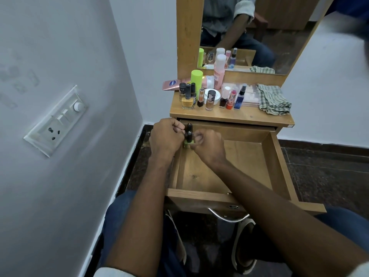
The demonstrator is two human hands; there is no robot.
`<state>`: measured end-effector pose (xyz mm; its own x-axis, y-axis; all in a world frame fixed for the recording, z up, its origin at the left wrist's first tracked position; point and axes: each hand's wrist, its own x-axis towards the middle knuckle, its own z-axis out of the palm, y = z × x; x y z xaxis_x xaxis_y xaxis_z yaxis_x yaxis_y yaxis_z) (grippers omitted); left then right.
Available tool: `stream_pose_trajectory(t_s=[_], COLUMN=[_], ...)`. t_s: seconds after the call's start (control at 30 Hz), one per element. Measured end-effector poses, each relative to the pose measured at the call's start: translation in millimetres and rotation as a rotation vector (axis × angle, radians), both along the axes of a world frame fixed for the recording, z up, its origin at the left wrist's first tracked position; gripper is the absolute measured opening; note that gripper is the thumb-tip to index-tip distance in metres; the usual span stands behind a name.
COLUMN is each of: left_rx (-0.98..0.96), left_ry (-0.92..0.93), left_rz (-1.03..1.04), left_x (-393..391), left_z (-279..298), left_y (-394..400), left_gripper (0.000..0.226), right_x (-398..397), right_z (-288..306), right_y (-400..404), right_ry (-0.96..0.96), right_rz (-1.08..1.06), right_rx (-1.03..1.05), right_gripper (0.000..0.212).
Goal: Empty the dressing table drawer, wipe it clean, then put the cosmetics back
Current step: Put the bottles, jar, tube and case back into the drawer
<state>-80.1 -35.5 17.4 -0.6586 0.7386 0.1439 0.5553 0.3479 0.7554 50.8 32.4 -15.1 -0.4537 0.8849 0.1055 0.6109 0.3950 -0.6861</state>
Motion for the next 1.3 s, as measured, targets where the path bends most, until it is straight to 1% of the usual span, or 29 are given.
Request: stream_pose_trajectory(t_s=[0.1, 0.23, 0.4, 0.73, 0.9, 0.97, 1.03, 1.13, 1.2, 1.23, 1.3], left_rx=[-0.009, 0.01, 0.008, 0.008, 0.003, 0.027, 0.063, 0.112, 0.14, 0.152, 0.165], left_ry=[-0.017, -0.038, -0.026, -0.023, -0.018, -0.013, 0.0, 0.037, 0.054, 0.055, 0.049], left_rz=[0.044, 0.054, 0.051, 0.044, 0.05, 0.068, 0.097, 0.15, 0.182, 0.193, 0.203], left_x=[1.9, 1.2, 0.9, 1.3, 2.4, 2.8, 4.1, 5.9, 7.1, 7.5, 7.5], left_z=[-1.3, -1.6, -1.1, -3.3, 1.5, 5.6, 12.5, 21.5, 23.4, 23.8, 24.2], left_y=[0.2, -0.9, -0.4, 0.3, -2.0, -2.9, -4.1, -5.8, -6.3, -6.3, -6.5], left_gripper=[0.012, 0.01, 0.013, 0.013, 0.013, 0.011, 0.009, 0.003, 0.005, 0.006, 0.007], right_x=[-2.1, -10.9, -14.4, -17.8, -13.6, -9.7, -7.0, -10.2, -18.7, -23.8, -33.2], right_z=[-3.1, 2.8, 6.4, 11.8, 15.7, 20.6, 28.7, 55.9, 78.3, 88.0, 105.1], right_y=[1.6, 0.6, -0.6, -6.1, -7.4, -11.2, -15.8, -22.3, -19.0, -14.7, -5.5], right_ry=[-0.079, -0.112, -0.159, -0.237, -0.224, -0.192, -0.114, 0.127, 0.25, 0.275, 0.274], right_rz=[-0.035, -0.064, -0.074, -0.054, -0.036, -0.054, -0.08, -0.076, -0.08, -0.087, -0.11], right_rx=[-0.006, 0.013, 0.021, 0.049, 0.047, 0.119, 0.265, 0.458, 0.496, 0.481, 0.44], right_gripper=[0.025, 0.028, 0.013, 0.025, 0.022, 0.026, 0.029, 0.025, 0.017, 0.015, 0.021])
